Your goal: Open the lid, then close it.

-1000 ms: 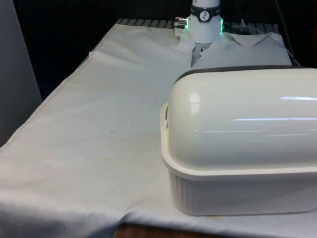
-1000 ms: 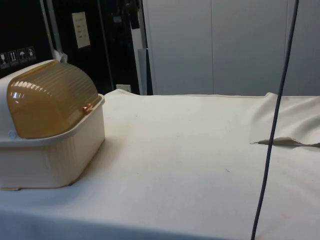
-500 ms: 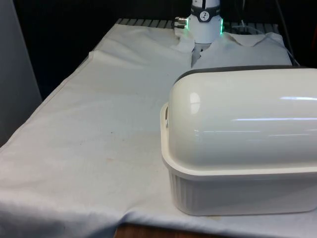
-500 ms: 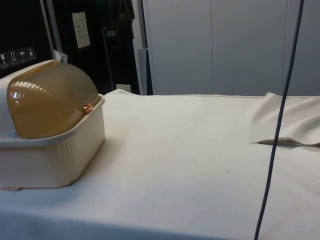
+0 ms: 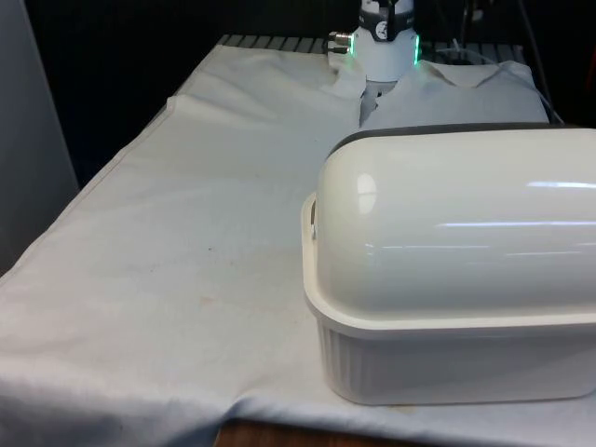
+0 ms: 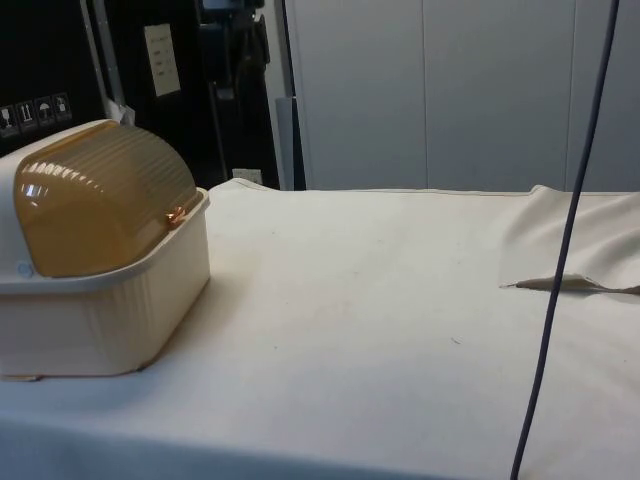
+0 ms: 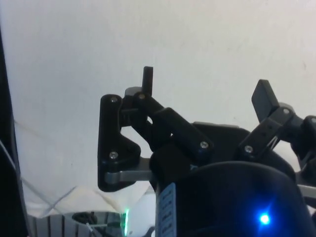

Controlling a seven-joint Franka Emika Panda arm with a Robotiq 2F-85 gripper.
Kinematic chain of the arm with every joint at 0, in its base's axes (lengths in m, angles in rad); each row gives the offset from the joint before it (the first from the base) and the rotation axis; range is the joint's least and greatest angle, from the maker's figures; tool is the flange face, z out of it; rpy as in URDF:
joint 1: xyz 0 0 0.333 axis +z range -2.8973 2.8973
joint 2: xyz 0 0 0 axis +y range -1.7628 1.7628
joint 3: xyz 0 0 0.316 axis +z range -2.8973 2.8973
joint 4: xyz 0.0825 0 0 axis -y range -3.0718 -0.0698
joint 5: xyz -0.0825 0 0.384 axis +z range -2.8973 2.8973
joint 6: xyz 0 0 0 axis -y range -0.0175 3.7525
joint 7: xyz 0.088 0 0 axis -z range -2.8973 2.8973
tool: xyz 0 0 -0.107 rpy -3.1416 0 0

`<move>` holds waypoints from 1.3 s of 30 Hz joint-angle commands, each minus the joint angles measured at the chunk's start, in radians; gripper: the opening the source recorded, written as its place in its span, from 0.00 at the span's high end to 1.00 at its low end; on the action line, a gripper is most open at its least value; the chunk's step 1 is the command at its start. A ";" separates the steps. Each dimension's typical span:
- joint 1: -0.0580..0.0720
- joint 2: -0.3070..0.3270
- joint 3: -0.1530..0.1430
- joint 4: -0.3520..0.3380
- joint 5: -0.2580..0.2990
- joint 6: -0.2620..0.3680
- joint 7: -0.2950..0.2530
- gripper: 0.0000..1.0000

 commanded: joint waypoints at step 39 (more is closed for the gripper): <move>-0.001 0.144 0.027 -0.089 -0.004 0.401 0.001 0.00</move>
